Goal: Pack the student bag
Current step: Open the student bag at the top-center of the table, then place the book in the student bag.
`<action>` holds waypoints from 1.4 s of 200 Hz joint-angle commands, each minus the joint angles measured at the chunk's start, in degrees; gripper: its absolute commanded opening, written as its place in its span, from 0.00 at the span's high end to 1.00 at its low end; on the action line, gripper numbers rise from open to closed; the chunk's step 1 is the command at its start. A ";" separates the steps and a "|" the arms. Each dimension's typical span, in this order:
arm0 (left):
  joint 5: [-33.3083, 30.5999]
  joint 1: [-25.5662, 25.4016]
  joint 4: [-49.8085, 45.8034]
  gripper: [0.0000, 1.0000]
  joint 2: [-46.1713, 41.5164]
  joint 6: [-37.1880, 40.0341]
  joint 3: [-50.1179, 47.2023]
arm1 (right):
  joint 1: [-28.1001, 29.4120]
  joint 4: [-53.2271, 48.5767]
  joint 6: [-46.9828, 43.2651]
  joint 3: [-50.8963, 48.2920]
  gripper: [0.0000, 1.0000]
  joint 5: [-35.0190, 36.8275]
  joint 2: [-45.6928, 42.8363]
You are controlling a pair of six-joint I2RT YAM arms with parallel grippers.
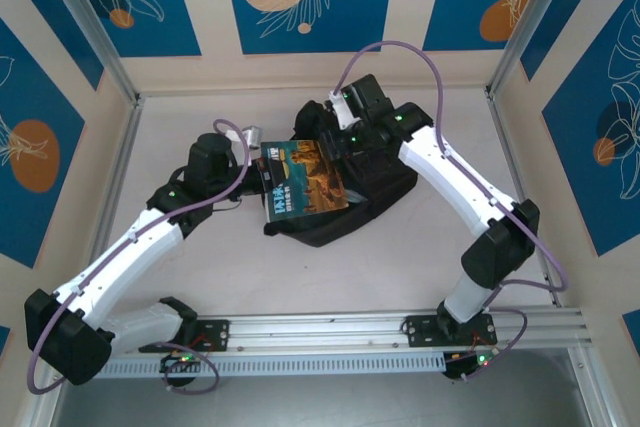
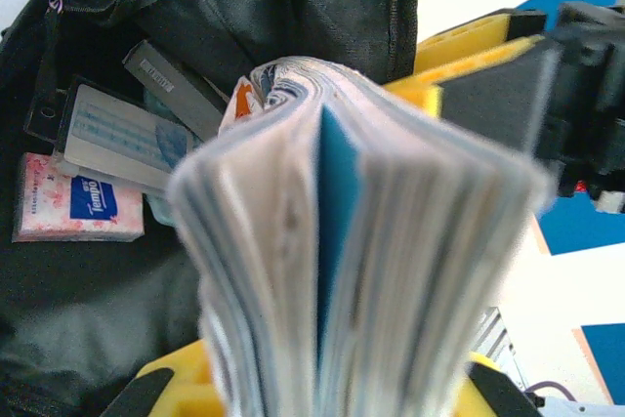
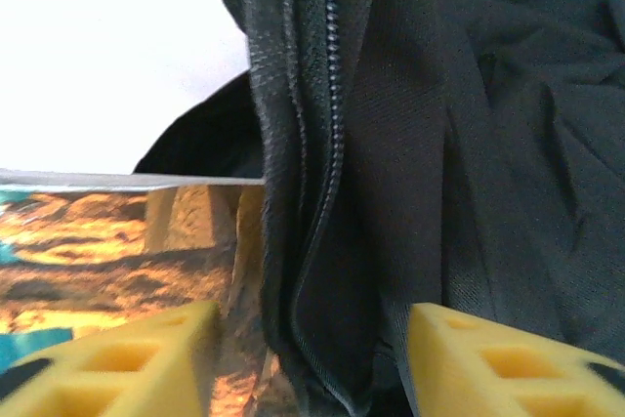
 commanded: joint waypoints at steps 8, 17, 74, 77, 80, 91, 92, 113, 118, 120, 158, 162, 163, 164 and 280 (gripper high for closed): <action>1.59 -0.57 3.73 1.00 0.12 -0.26 1.06 | 0.43 -1.46 0.75 3.69 0.80 0.30 2.48; 1.29 -0.62 3.44 1.00 0.03 -0.35 1.06 | 0.65 -2.18 0.50 4.67 0.91 1.00 2.99; -8.75 0.07 -8.40 1.00 -0.90 0.00 2.91 | -0.96 -6.41 -1.70 7.17 1.00 3.76 -3.53; -9.18 0.05 -8.94 1.00 -0.90 -0.09 2.93 | -1.12 -6.79 -1.83 7.41 1.00 3.71 -3.72; -9.62 0.15 -9.43 1.00 -0.90 -0.20 2.88 | -1.21 -7.07 -1.88 7.60 1.00 3.62 -3.99; -10.56 0.39 -10.55 1.00 -0.99 -0.85 2.52 | -1.35 -7.86 -2.02 8.03 1.00 3.36 -4.80; -10.59 0.39 -10.57 1.00 -0.99 -0.93 2.45 | -1.38 -7.92 -2.02 8.02 1.00 3.34 -4.87; -10.47 0.71 -10.16 1.00 -0.66 -2.84 1.09 | -1.41 -8.67 -1.24 8.49 1.00 2.13 -5.63; -10.38 0.78 -9.91 1.00 -0.48 -3.35 0.91 | -1.41 -8.87 -0.86 8.88 1.00 2.13 -5.63; -10.37 0.76 -9.83 1.00 -0.40 -3.55 0.87 | -1.41 -8.93 -0.63 9.01 1.00 2.16 -5.61; -6.66 1.52 -3.12 1.00 0.42 -9.51 -0.11 | -1.15 -8.99 3.20 11.39 1.00 -1.06 -4.38; -5.87 1.60 -1.37 1.00 0.33 -10.50 -0.37 | -1.04 -9.08 3.46 11.63 1.00 -1.08 -4.12; -5.61 1.61 -0.97 1.00 0.29 -10.77 -0.54 | -1.05 -9.10 3.54 11.66 1.00 -1.08 -4.08; -5.40 1.62 -0.59 1.00 0.26 -10.99 -0.62 | -1.05 -9.12 3.57 11.72 1.00 -1.08 -4.02; -11.03 -0.52 17.61 1.00 7.62 -28.69 -5.76 | 1.20 -8.51 11.63 15.16 1.00 -4.02 -1.06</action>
